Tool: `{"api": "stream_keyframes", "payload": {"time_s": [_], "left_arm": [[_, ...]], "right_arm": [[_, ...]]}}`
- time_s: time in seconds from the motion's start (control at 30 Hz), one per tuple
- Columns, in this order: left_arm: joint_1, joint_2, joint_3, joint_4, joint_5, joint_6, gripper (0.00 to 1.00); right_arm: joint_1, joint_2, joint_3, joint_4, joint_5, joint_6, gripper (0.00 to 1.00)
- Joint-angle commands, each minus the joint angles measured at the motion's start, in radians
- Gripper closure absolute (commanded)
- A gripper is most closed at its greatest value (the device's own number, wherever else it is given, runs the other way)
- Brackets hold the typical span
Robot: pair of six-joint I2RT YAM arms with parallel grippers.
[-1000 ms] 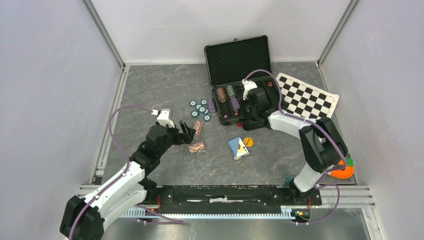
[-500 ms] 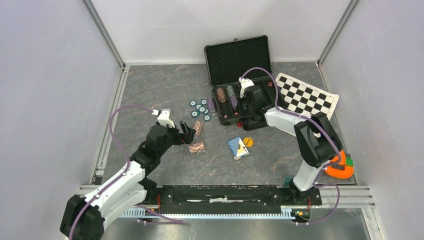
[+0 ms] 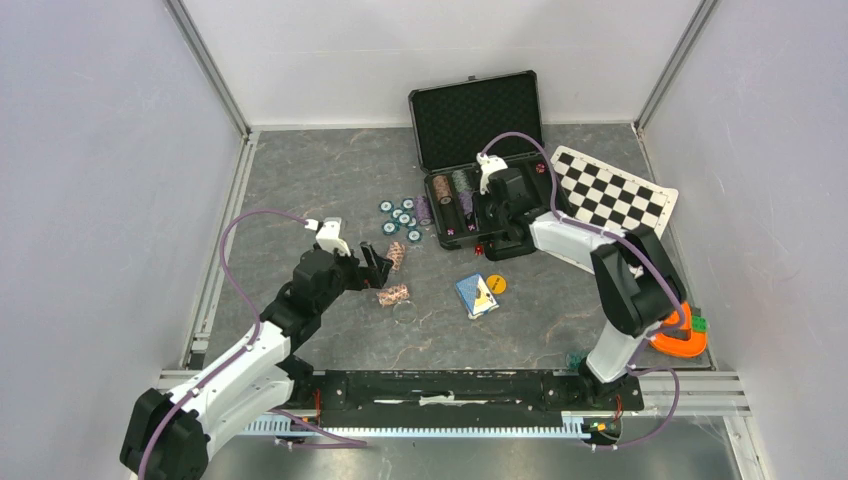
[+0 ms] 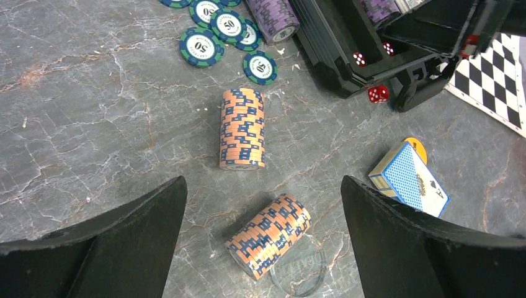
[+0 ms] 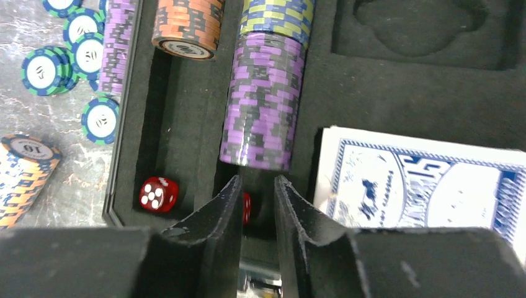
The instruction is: Pack up texas hold em set
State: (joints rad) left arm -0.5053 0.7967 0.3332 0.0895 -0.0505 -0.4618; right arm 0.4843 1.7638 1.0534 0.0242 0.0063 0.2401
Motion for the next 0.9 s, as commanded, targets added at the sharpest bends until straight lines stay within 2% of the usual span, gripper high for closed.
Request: {"api": "stream_keyframes", "payload": {"time_s": [0.0,0.13,0.17,0.23,0.27,0.33,0.37,0.53,0.87], "left_arm": [[0.001,-0.009,0.002,0.051,-0.005,0.038,0.0],[0.002,0.024,-0.007,0.094,-0.016,0.018,0.0],[0.002,0.049,0.001,0.097,-0.049,-0.026,0.0],[0.003,0.103,0.034,0.052,-0.162,-0.213,0.0],[0.01,0.131,0.05,0.048,-0.169,-0.263,0.0],[0.02,0.186,0.079,0.112,-0.034,-0.197,0.0],[0.021,0.214,0.101,0.111,-0.015,-0.213,0.0],[0.024,0.443,0.36,-0.037,0.08,-0.264,0.03],[0.058,0.764,0.623,-0.059,0.142,-0.307,0.17]], "right_arm": [[-0.003,-0.164,-0.058,0.063,0.041,-0.021,0.67],[0.01,-0.236,-0.092,0.051,0.066,-0.035,0.64],[0.015,-0.257,-0.107,0.062,0.074,-0.037,0.64],[0.022,-0.299,-0.147,0.101,0.08,-0.038,0.64],[0.023,-0.321,-0.17,0.122,0.08,-0.035,0.63],[0.022,-0.355,-0.202,0.144,0.082,-0.027,0.61],[0.022,-0.37,-0.218,0.152,0.084,-0.026,0.6],[0.022,-0.439,-0.28,0.183,0.096,-0.023,0.6],[0.021,-0.523,-0.367,0.247,0.114,-0.004,0.6]]}}
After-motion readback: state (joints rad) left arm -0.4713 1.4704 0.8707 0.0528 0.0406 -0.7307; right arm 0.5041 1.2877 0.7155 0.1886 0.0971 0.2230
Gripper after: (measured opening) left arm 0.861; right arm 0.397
